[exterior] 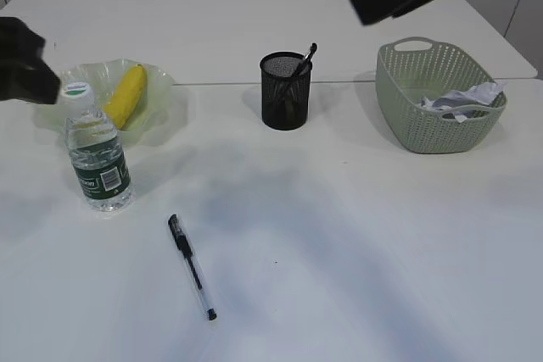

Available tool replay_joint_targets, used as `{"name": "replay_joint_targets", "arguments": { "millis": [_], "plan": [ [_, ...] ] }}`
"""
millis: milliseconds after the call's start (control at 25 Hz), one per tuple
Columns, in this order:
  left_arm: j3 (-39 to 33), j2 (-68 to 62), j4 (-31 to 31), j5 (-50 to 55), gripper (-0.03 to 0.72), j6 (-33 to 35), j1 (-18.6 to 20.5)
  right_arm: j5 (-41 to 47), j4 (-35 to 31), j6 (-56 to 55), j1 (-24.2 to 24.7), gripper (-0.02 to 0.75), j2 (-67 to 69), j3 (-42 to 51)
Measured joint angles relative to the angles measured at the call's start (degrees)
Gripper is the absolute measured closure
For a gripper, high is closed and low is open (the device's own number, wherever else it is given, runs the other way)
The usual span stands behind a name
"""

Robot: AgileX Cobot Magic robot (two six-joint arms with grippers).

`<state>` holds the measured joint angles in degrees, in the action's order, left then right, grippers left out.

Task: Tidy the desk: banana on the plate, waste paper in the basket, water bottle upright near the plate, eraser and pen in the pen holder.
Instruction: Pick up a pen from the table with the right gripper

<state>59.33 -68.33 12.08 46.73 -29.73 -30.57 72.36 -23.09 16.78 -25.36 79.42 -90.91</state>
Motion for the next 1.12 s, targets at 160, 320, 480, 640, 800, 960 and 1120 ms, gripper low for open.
{"name": "replay_joint_targets", "arguments": {
  "millis": [160,320,480,640,800,960,1120],
  "plan": [
    [0.00,3.63,5.13,2.76,0.225,-3.26,0.00,0.00,4.97,-1.60,-6.15,0.454,3.26,0.00],
    [0.00,5.32,7.96,5.49,0.225,-4.54,-0.04,-0.11,10.15,-4.65,-11.10,0.454,6.30,0.00],
    [0.00,5.99,9.28,6.81,0.225,-4.94,0.45,-1.37,15.34,-8.55,-15.97,0.454,9.56,0.00],
    [-0.09,7.15,9.40,6.70,0.225,-4.57,3.36,-3.35,22.10,-13.94,-21.27,0.454,13.78,0.00],
    [-0.09,8.44,7.26,6.07,0.225,-1.02,7.38,-6.51,24.71,-17.47,-24.98,0.454,18.37,0.00],
    [-0.09,8.65,0.56,4.94,0.225,6.22,12.48,-9.88,24.97,-20.38,-26.15,0.454,22.83,0.00],
    [-0.09,8.65,-7.64,4.79,0.228,14.63,17.89,-13.05,25.41,-22.33,-26.22,0.454,26.80,0.00]
  ]
}}
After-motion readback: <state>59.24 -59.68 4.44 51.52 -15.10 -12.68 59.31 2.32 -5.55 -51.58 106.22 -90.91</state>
